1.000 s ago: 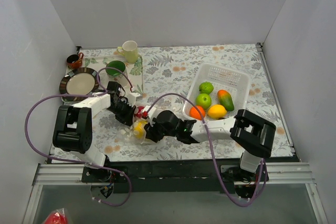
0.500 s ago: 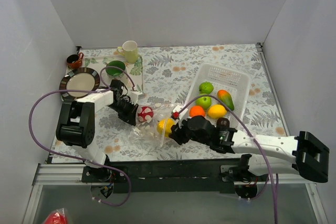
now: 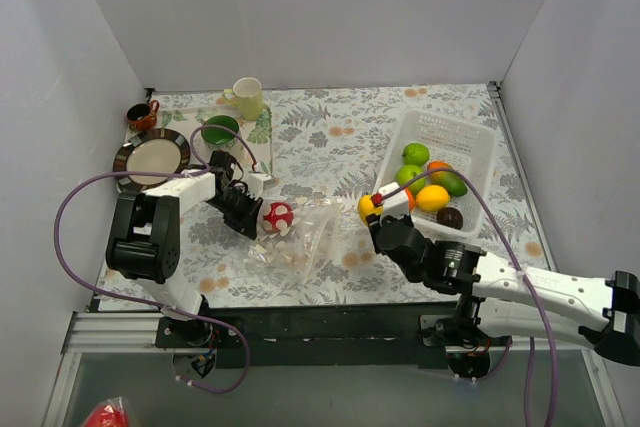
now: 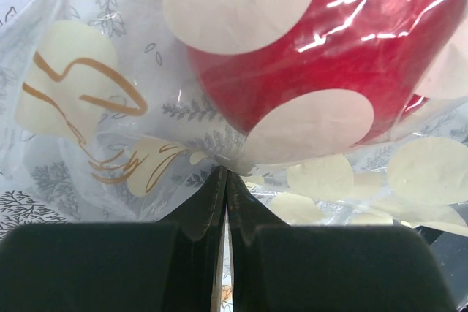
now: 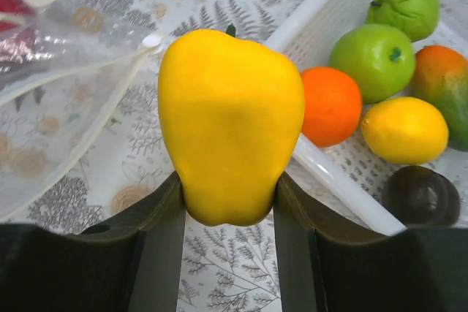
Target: Open the zip-top bag and remove the fake food
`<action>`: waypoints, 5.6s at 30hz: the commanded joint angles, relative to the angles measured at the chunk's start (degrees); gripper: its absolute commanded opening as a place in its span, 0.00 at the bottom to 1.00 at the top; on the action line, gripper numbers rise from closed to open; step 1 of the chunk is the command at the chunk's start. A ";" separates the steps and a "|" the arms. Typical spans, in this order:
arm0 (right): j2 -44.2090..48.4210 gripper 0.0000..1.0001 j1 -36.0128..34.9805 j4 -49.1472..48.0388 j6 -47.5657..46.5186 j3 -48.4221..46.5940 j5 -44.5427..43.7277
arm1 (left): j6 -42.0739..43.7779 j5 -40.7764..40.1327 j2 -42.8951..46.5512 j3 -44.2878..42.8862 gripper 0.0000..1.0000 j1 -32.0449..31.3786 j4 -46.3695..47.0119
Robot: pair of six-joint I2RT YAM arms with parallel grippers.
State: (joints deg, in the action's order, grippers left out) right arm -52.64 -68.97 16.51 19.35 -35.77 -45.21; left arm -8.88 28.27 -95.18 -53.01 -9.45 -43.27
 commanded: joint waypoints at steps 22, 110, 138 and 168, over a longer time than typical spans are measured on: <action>-13.45 0.98 32.68 7.30 -4.06 -17.66 -3.75 | 2.73 -4.28 1.13 1.25 0.00 0.49 2.13; -51.24 0.92 -2.66 -35.50 -13.55 -20.65 35.54 | -5.35 -0.59 3.16 3.71 0.00 -8.56 0.55; 2.26 0.55 4.96 -7.99 -14.60 -4.74 4.44 | -6.84 -3.05 -0.98 -2.09 0.00 -8.12 0.99; 1.31 0.98 34.16 8.01 -11.79 -18.64 5.39 | -23.45 3.89 5.79 -23.10 0.98 -4.88 5.47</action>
State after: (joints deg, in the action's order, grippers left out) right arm -53.25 -34.94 25.67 9.76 -51.94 -41.50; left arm -27.88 30.11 -91.79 -72.18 -16.53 -41.58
